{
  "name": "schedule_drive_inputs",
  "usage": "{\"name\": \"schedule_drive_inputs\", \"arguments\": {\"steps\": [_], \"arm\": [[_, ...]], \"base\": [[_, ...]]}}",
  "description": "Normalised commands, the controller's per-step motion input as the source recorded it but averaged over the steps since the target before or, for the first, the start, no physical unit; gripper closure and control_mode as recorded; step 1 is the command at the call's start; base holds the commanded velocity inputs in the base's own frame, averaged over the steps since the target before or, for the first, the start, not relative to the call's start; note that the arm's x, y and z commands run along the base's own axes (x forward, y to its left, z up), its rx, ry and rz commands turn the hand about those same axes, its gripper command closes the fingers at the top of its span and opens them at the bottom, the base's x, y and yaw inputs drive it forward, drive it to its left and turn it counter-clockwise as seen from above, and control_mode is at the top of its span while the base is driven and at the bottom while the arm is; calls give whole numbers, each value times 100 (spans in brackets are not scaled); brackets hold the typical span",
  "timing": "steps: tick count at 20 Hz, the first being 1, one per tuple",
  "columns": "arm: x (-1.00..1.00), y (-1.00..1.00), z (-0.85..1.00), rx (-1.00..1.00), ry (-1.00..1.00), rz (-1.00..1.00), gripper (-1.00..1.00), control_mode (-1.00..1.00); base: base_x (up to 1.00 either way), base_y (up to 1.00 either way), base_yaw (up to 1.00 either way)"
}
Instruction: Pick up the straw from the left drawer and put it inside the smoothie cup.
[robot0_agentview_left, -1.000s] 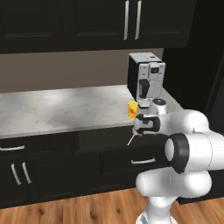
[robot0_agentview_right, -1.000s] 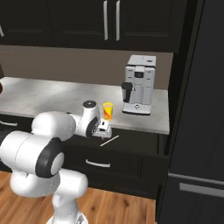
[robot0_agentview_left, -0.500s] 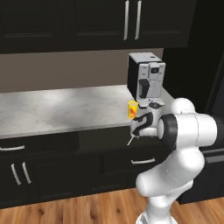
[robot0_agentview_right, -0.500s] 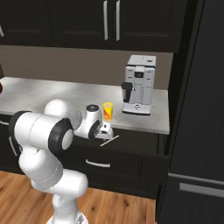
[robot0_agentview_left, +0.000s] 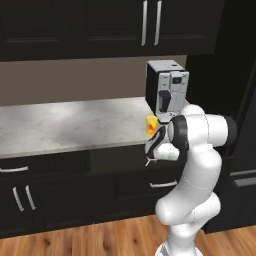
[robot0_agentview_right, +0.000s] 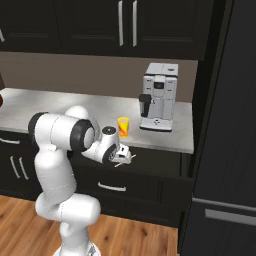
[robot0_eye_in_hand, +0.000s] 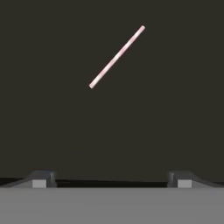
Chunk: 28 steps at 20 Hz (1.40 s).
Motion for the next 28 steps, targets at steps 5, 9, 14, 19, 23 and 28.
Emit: {"name": "schedule_drive_inputs", "arguments": {"steps": [5, 9, 14, 19, 23, 28], "arm": [[34, 0, -26, 0, 1, 0, -100, -100], [37, 0, -37, 0, 3, 0, -100, -100], [23, 0, -32, 0, 11, 0, -100, -100], [-10, 0, -10, 0, 21, 0, -100, -100], [-86, -4, 0, 0, 17, 0, -100, -100], [-100, -4, 0, 0, 8, 1, -100, -100]], "base": [[0, 0, 0], [0, 0, 0], [0, 0, 0], [0, 0, 0], [0, 0, 0], [0, 0, 0]]}}
